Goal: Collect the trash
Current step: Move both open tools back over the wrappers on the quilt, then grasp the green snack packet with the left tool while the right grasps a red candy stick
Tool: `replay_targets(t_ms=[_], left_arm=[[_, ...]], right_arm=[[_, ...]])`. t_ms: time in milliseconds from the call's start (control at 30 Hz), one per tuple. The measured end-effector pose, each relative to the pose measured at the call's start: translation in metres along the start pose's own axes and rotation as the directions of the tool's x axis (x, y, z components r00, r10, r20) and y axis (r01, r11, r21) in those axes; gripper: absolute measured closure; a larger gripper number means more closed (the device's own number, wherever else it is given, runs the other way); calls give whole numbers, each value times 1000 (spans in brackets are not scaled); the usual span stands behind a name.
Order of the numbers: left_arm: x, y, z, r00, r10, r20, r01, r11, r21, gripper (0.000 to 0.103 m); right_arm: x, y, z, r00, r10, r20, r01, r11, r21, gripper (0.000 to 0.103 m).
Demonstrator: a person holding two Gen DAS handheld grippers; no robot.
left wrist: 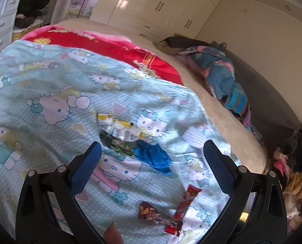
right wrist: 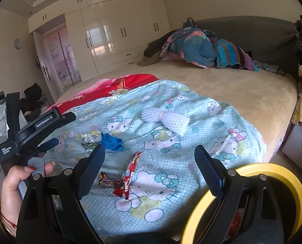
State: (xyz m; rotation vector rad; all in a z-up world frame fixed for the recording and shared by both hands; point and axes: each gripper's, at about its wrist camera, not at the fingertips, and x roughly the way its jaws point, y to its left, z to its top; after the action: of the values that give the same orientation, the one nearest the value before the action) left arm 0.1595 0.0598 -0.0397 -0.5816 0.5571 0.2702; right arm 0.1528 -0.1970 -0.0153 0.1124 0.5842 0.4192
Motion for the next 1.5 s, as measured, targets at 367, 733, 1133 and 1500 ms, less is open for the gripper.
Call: replay_targets(t_ms=[367, 733, 1133, 1500], left_arm=[[28, 20, 5, 995, 75, -66, -79, 995, -62, 11], [63, 41, -5, 977, 89, -193, -120, 981, -152, 39], [86, 55, -10, 962, 13, -273, -83, 965, -249, 68], [94, 62, -14, 947, -84, -311, -18, 949, -314, 94]], right_arm=[[39, 8, -2, 998, 14, -62, -14, 1000, 11, 16], [79, 4, -19, 990, 10, -141, -3, 999, 49, 17], [117, 10, -30, 977, 60, -206, -42, 995, 89, 31], [118, 9, -33, 975, 94, -202, -73, 991, 108, 94]])
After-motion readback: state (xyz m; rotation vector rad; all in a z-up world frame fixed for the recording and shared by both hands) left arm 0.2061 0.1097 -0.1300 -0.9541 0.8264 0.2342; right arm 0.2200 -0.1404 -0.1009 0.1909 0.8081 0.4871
